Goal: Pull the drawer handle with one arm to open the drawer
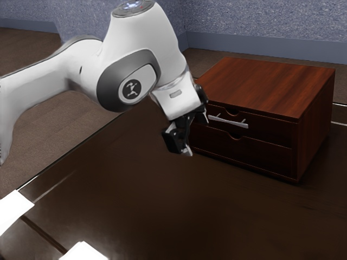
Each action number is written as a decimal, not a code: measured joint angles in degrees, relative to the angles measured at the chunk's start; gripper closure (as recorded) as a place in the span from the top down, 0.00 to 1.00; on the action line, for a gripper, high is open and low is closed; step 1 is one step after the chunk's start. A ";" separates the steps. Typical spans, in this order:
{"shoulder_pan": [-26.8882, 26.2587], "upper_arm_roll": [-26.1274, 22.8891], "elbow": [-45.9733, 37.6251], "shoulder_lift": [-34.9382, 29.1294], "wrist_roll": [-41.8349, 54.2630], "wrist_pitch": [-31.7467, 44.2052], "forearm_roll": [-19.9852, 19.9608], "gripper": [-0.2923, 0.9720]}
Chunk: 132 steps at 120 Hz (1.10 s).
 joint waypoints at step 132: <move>7.69 -4.55 7.76 11.33 13.82 8.41 3.82 0.77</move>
